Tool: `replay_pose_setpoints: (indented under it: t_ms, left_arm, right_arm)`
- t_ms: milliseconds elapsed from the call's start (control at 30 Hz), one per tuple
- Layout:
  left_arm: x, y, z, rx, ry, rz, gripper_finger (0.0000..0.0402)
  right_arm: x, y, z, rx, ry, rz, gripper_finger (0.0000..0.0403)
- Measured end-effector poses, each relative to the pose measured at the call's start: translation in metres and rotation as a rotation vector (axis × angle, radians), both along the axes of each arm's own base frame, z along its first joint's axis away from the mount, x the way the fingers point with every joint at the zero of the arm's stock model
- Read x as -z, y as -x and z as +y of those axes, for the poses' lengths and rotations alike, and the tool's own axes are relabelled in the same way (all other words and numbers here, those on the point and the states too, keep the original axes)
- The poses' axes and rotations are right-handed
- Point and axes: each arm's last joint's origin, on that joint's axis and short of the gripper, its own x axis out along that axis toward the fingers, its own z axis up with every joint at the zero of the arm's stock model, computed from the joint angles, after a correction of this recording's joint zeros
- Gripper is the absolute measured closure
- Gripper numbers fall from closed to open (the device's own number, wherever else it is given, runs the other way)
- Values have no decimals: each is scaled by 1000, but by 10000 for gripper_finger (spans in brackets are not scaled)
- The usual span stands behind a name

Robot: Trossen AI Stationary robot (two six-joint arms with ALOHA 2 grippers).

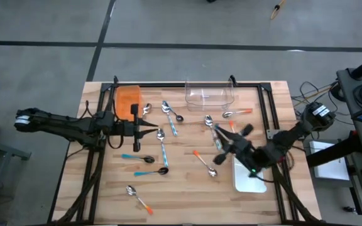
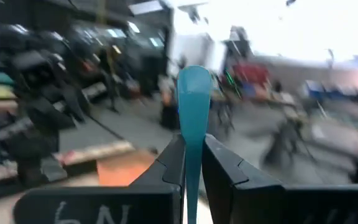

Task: Sort silverware by color (type)
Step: Put the blue spoon into the white bin

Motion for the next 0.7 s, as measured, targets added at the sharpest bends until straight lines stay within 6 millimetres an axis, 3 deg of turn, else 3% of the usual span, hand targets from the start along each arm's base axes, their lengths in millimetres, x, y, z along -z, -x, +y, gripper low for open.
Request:
replay_pose_setpoints:
  t_ms: [100, 267, 567, 700]
  left_arm:
    - [0, -1, 0, -2, -5, -1, 366]
    - [-1, -1, 0, -2, -8, -10, 366]
    - [-3, -1, 0, -4, 4, -34, 366]
    - [-3, -1, 0, -4, 4, -34, 366]
  right_arm:
    - [-5, 22, 15, 68, -127, 50, 380]
    - [2, 52, 37, -80, -198, -9, 380]
    - [72, 83, 52, -206, -160, 42, 380]
    - [82, 93, 52, -245, -187, 22, 380]
